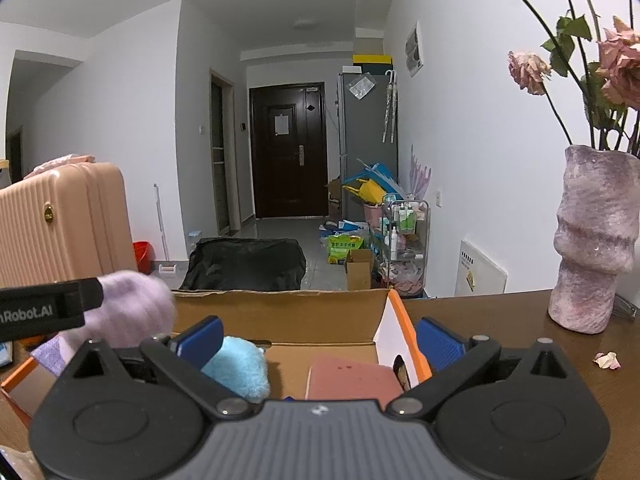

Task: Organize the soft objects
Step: 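Open both tools over the box, dropping the headband and plush inside, then lift both open tools out of the box and move back toward the table items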

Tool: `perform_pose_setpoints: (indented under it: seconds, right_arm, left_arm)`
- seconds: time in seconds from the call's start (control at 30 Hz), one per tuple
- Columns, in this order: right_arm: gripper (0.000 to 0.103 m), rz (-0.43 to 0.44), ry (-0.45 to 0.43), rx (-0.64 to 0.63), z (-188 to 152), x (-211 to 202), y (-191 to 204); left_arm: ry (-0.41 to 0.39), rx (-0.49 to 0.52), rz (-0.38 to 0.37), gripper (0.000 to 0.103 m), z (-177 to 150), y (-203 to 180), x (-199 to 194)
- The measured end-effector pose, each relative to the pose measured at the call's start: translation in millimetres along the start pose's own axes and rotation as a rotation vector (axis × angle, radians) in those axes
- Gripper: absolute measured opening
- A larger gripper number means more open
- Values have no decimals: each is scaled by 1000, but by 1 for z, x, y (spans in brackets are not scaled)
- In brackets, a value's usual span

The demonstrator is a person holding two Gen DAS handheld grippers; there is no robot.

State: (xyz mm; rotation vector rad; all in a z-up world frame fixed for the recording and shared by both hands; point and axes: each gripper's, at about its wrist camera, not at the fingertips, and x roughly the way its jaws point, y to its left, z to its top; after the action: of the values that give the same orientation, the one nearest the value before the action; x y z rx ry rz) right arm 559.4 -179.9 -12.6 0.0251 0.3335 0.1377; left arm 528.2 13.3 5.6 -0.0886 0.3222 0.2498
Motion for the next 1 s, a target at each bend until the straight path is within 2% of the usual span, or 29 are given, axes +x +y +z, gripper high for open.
perform_pose_setpoints:
  seconds: [0.4, 1.0]
  right_arm:
    - [103, -3, -7, 2, -9, -27, -5]
    - [103, 13, 8, -15, -33, -80, 6]
  left_arm:
    - [3, -12, -6, 103, -6, 8, -21]
    - [-4, 17, -29, 103, -24, 22, -76]
